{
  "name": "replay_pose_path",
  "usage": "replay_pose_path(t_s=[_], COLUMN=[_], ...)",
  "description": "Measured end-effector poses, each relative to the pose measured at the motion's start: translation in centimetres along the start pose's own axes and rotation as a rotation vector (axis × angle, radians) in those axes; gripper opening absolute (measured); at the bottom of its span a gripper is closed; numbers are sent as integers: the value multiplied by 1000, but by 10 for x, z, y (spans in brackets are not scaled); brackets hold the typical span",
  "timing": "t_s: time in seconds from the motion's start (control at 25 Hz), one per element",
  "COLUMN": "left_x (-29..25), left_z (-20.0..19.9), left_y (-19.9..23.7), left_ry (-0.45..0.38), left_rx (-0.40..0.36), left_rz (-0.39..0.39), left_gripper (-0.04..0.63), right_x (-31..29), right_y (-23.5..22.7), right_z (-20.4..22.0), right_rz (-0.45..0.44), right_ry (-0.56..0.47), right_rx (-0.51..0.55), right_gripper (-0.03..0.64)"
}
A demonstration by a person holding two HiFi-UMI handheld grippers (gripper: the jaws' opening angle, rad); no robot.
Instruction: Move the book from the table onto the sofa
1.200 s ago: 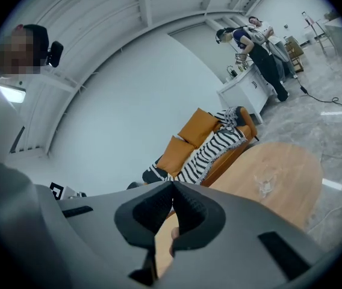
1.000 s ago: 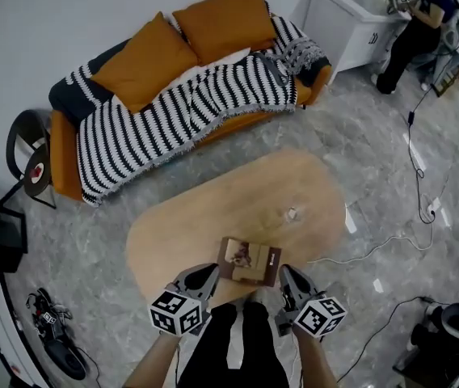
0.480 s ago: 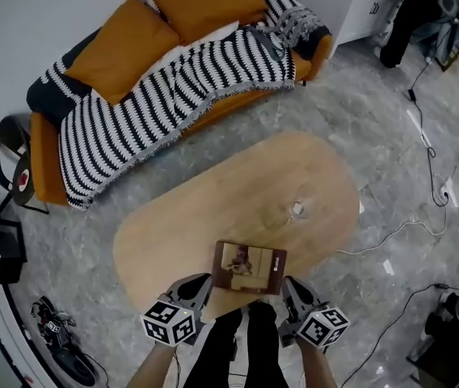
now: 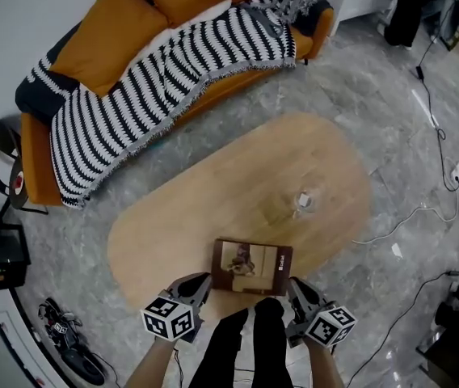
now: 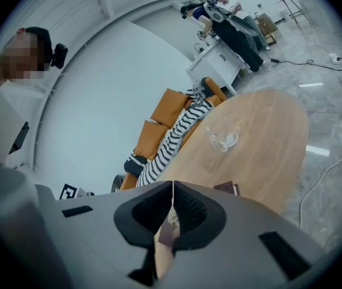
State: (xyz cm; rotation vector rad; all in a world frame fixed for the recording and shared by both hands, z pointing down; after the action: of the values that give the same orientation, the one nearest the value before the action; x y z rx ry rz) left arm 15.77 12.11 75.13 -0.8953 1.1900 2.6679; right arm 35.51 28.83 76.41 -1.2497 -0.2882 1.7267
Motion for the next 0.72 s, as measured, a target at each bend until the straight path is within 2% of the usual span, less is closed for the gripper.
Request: replay_pose_path(t_s=[0.28, 0.6, 0.64, 0.72], left_x=[-34, -58, -60, -66], left_z=[28, 49, 51, 54], left_y=[44, 77, 80, 87], left_ry=[82, 198, 208, 235], left_rx=[24, 38, 44, 58], left_rz=[1, 33, 39, 49], left_gripper=[15, 17, 22, 85], right_x=[-16, -26, -27, -28], right_y=[-52, -89, -94, -103], right_z=[25, 41, 43, 49], right_rz=[27, 2, 2, 3], right_ry=[48, 112, 122, 146], right_rx=[-25, -51, -61, -76], right_gripper=[26, 46, 68, 103])
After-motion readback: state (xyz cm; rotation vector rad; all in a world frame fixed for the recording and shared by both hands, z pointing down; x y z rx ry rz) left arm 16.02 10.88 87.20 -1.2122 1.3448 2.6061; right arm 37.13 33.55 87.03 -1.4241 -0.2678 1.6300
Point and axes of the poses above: the fingertips, and each gripper's own axes: x backward along the fingers, y to its left, z out of its underside, the point moved 5 cm from there along x, backward along the fingers, and after that the axes turned 14 degrees about z, right-handed, at the moved point
